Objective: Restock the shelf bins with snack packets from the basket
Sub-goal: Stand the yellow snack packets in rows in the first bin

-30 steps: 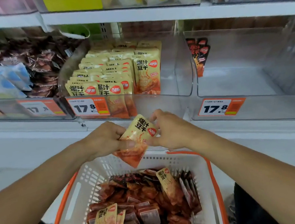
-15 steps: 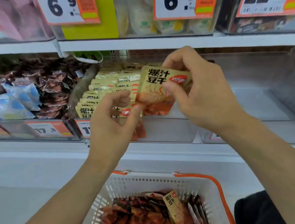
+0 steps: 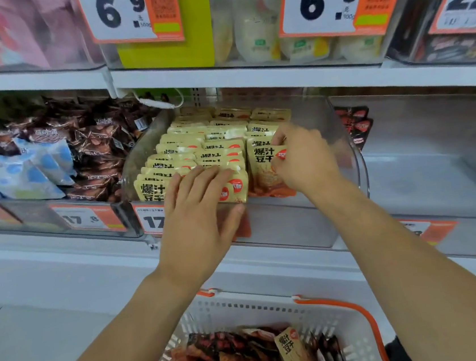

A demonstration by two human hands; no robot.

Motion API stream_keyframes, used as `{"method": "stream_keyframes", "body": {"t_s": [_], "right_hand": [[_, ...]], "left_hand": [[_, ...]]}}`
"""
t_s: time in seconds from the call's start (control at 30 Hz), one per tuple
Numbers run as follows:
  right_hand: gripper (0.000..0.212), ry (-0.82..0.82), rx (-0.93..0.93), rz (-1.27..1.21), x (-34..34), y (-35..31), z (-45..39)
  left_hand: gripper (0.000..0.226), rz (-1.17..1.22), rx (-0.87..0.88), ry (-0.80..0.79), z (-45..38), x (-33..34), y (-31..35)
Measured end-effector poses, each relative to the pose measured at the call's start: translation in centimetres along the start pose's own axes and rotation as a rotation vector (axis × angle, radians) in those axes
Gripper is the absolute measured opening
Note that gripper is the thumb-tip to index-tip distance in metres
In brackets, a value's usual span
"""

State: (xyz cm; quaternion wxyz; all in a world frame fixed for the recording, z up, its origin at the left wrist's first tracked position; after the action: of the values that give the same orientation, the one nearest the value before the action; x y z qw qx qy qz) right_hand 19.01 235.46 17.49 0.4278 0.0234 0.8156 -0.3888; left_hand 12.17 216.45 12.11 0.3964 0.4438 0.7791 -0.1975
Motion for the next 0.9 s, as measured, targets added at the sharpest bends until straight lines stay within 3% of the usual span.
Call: {"method": "stream_keyframes", "body": {"t_s": [0.2, 0.53, 0.77, 0.9], "right_hand": [[0.040, 0.095, -0.036, 0.096, 2.0, 0.6, -1.5], [0.059, 0.073, -0.036, 0.106, 2.1, 0.4, -1.5], [0.034, 0.160, -0.262, -0.080, -1.1, -1.2, 0.6], [0.015, 0.110, -0.464, -0.316, -3.0, -2.6, 4.3]], "left_hand": [[0.046, 0.028, 0.000, 0.014, -0.1, 0.2, -0.1], [0.045, 0.040, -0.017, 0.036, 0.0, 0.4, 0.3], [0.045, 0.081, -0.051, 0.071, 0.0, 0.4, 0.5], [0.035, 0.195, -0.146, 0.267, 0.9, -0.4, 1.8]]}}
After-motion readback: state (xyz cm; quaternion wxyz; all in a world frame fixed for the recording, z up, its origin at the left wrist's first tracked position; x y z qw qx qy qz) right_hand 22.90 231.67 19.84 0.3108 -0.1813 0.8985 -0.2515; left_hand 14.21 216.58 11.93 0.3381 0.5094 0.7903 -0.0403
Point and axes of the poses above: each hand's wrist, its own z-axis away from the middle knuckle, its own x-axis out of the palm, y = z × x, the point moved 1 cm from there along -z, towards the middle knuckle, and after that the axes turned 14 degrees about -z, right-handed, at the moved point
